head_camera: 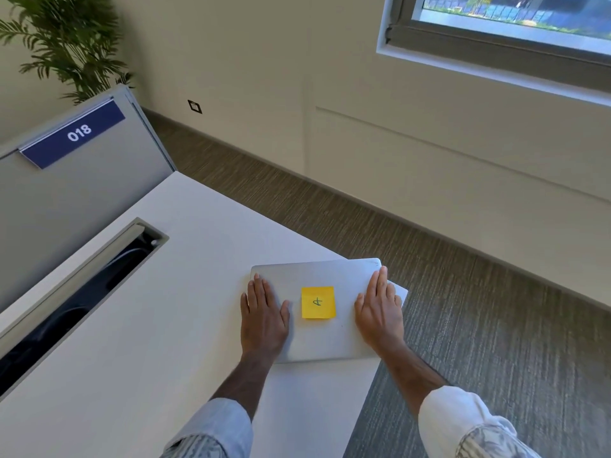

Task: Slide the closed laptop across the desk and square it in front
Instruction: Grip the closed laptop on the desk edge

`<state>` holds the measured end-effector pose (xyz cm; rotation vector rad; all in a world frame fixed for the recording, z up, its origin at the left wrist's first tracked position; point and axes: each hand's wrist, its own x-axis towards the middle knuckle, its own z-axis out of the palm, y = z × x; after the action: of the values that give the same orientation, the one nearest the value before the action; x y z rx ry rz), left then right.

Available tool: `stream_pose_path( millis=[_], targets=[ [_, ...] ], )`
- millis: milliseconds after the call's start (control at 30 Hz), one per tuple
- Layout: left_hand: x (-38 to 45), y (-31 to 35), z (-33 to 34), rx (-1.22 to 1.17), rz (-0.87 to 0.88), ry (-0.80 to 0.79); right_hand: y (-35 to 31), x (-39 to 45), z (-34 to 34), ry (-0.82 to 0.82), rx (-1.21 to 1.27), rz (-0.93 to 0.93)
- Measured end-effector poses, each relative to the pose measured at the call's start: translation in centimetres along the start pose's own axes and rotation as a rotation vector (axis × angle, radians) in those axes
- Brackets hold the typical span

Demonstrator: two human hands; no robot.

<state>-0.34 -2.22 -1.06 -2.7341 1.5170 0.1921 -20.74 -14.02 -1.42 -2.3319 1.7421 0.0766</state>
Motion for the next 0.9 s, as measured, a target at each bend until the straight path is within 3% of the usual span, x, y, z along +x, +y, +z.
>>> stream_pose_path(
  millis=[533, 900],
  targets=[
    [0.3, 0.6, -0.2, 0.055, -0.125, -0.004, -0.5, 0.7, -0.7, 0.008, -0.039, 0.093],
    [2.1, 1.6, -1.0, -0.091, -0.385, -0.040, -1.4, 0.0, -0.4, 0.020, 0.067, 0.182]
  ],
)
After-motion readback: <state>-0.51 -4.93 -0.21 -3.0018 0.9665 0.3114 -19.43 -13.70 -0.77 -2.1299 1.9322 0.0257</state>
